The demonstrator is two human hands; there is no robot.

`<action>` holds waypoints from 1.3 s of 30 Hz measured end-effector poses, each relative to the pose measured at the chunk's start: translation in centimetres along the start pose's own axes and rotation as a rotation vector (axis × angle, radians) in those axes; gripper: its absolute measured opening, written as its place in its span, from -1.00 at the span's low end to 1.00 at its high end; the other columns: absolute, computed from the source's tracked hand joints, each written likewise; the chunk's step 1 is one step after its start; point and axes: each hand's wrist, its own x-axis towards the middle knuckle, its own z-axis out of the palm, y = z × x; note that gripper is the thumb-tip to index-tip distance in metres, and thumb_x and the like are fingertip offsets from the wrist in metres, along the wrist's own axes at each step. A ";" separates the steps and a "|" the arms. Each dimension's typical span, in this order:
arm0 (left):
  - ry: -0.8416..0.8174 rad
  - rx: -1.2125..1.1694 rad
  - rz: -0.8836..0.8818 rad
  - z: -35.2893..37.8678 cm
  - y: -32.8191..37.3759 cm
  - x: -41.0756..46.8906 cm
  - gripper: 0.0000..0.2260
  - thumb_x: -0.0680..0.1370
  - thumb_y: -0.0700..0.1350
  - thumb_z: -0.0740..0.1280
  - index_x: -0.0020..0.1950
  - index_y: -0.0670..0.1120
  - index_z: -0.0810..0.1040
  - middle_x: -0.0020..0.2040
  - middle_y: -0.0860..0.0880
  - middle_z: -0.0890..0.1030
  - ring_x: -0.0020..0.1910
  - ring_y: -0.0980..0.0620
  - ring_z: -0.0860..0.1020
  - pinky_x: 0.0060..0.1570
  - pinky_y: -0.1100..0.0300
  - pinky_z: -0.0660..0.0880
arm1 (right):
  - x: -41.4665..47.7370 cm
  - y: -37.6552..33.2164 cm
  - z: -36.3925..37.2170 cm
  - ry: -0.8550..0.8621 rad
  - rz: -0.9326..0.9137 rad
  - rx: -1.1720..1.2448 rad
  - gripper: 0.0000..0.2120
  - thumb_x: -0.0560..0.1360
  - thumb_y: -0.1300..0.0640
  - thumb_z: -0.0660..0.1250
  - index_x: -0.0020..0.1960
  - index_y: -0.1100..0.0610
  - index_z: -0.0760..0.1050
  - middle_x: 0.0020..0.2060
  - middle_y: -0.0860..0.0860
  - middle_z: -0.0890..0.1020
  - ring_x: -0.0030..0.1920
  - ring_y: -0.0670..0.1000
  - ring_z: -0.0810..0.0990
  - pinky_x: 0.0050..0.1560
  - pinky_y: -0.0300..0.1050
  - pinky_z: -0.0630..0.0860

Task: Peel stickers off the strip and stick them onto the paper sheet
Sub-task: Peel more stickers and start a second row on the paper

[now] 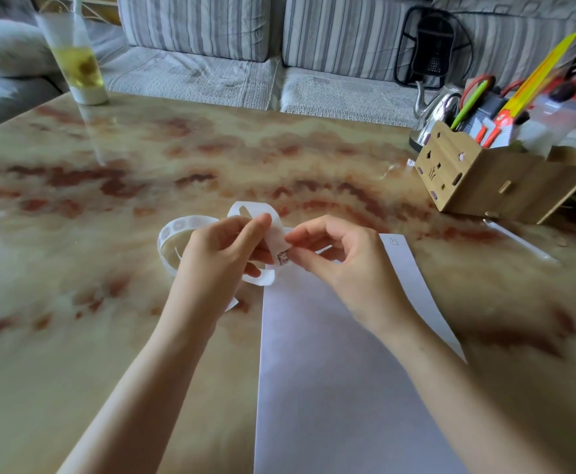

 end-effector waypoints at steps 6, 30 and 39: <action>-0.073 0.075 -0.013 0.2 0.2 -0.2 -0.78 0.52 -0.03 0.34 -0.27 -0.10 0.62 -0.44 0.07 0.63 -0.36 0.25 0.60 -0.31 0.40 0.53 | 0.2 0.3 -0.5 0.012 -0.006 -0.001 -0.88 0.45 0.21 0.44 -0.12 0.00 0.61 -0.22 -0.12 0.67 -0.19 -0.08 0.61 -0.14 -0.19 0.55; -0.112 0.062 -0.017 0.1 0.3 -0.5 -0.87 0.50 -0.09 0.38 -0.24 -0.06 0.65 -0.43 0.12 0.63 -0.37 0.28 0.58 -0.30 0.40 0.51 | 0.2 0.5 -0.3 0.022 -0.050 -0.086 -0.93 0.46 0.22 0.42 -0.11 0.07 0.62 -0.25 -0.13 0.66 -0.22 -0.12 0.58 -0.23 -0.17 0.51; -0.073 0.096 -0.015 0.1 0.0 -0.5 -0.78 0.53 -0.10 0.34 -0.32 0.00 0.63 -0.43 0.11 0.64 -0.36 0.25 0.60 -0.30 0.33 0.54 | 0.0 0.9 0.0 0.018 -0.141 -0.267 -0.96 0.49 0.18 0.40 -0.11 0.07 0.55 -0.15 -0.18 0.51 -0.15 -0.09 0.53 -0.22 -0.27 0.45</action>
